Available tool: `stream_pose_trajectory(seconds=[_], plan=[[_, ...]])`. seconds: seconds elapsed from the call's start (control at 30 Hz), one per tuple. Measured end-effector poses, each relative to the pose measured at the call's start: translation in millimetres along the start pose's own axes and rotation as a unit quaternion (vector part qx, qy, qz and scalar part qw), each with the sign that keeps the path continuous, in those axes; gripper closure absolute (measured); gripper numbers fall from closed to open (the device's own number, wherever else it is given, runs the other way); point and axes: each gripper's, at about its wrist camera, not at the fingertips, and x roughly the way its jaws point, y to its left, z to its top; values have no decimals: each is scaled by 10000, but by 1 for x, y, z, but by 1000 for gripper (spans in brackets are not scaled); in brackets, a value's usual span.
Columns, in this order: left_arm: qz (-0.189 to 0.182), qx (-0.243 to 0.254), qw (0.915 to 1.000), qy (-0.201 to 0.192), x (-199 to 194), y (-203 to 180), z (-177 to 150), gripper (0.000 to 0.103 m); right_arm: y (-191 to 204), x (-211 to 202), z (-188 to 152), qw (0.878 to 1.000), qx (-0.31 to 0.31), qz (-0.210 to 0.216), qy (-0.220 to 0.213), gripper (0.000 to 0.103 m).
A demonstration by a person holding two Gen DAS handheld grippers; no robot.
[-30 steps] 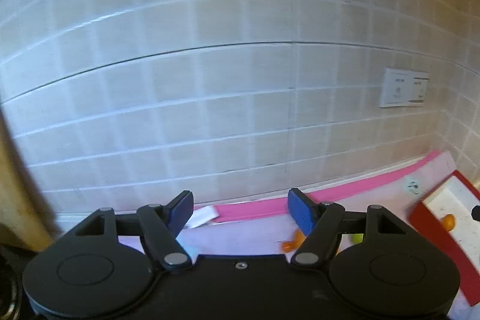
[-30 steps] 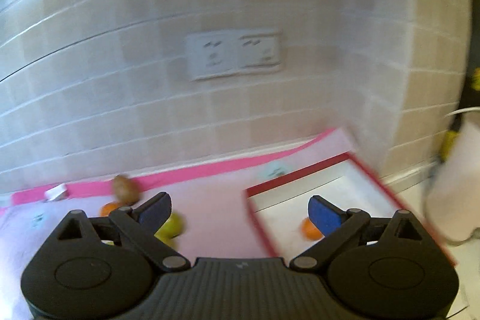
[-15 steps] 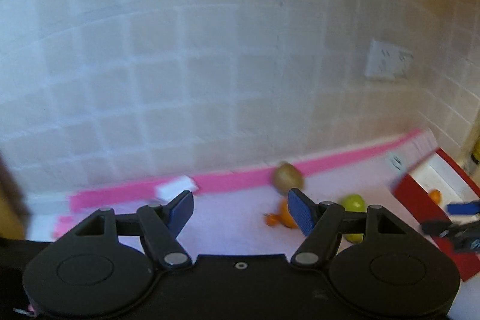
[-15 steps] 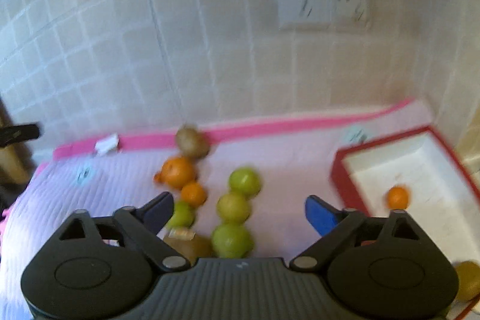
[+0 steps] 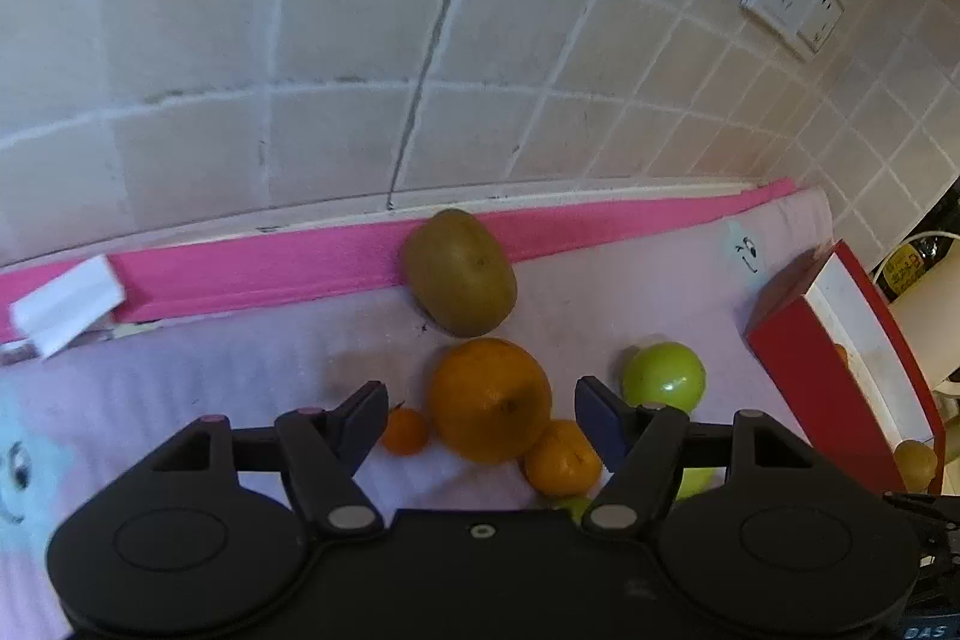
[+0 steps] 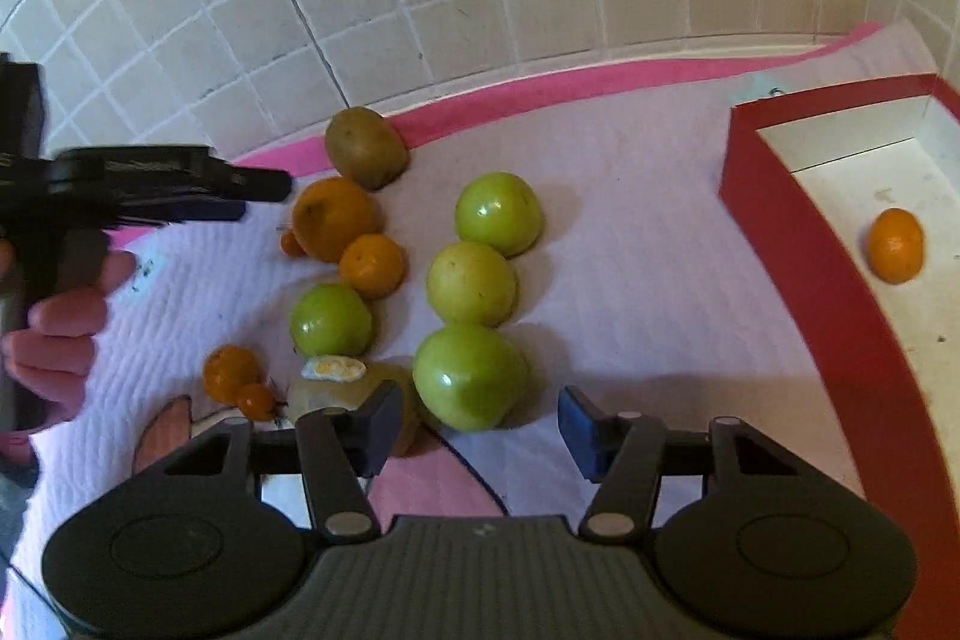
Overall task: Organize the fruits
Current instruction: 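Return the left tool to the mat and lower onto the large orange, then grasp the large orange with the left tool while the right tool grasps a green apple, then carry the orange and apple into the red box and open both tools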
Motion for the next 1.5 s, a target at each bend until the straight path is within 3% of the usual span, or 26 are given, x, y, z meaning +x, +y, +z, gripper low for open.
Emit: stream_pose_trajectory(seconds=[0.13, 0.47, 0.63, 0.93, 1.27, 1.5], plan=[[-136, 85, 9998, 105, 16, -3, 1, 21, -2, 10, 8, 9997, 231, 61, -15, 44], [-144, 33, 9996, 251, 44, -4, 4, 25, -20, 45, 12, 9932, 1028, 274, 468, 46], [-66, 113, 9994, 312, 50, -7, 4, 36, -27, 46, 10, 9899, 1280, 404, 464, 47], [99, 130, 9997, 178, 43, -11, 1, 37, -30, 41, 8, 9886, 1399, 421, 352, 48], [152, 303, 9990, -275, -14, -42, -2, 37, -41, -15, 1, 9876, 1453, 561, -187, 48], [-182, 761, 9928, -904, -56, -115, 18, 37, -59, -90, 4, 9851, 1352, 378, -996, 48]])
